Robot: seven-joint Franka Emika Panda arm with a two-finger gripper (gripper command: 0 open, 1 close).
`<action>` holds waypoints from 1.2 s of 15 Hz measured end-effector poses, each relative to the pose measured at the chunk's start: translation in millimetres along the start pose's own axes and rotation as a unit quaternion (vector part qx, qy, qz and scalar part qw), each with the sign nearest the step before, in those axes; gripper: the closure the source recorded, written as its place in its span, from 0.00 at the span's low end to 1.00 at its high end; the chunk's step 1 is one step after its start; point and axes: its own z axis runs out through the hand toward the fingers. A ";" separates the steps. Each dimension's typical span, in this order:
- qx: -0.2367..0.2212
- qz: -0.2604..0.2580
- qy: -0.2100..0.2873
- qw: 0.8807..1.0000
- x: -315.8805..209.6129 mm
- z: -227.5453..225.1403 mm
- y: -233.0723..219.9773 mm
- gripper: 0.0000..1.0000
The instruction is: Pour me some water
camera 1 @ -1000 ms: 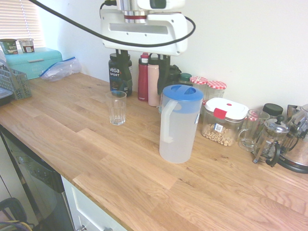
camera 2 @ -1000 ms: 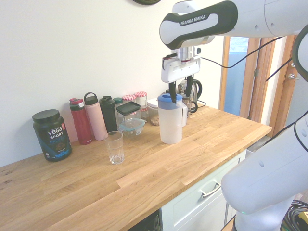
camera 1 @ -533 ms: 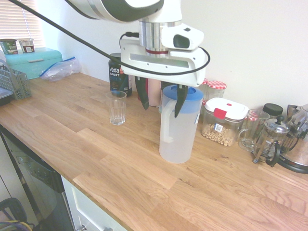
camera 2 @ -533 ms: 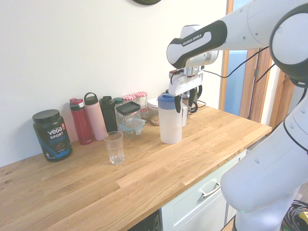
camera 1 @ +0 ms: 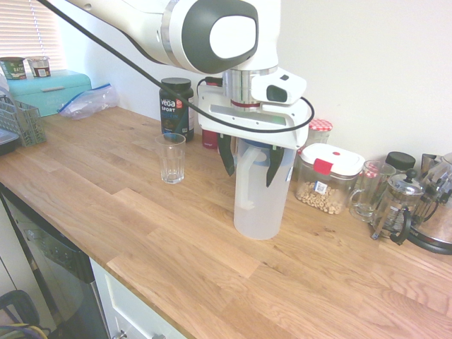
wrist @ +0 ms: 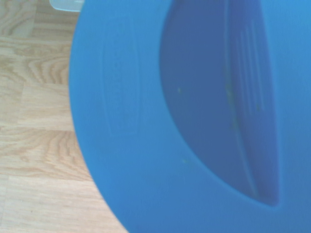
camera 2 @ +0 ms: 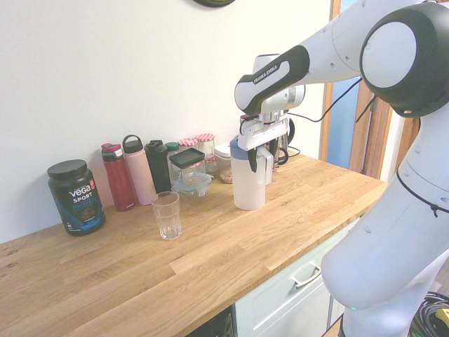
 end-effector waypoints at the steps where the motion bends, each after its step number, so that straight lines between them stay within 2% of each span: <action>1: -0.001 0.002 -0.002 1.000 0.0 0.5 1.4 1.00; 9: -0.006 0.010 -0.011 1.000 -0.6 3.6 7.6 1.00; 18: -0.006 0.001 -0.007 1.000 -7.2 0.2 -10.8 1.00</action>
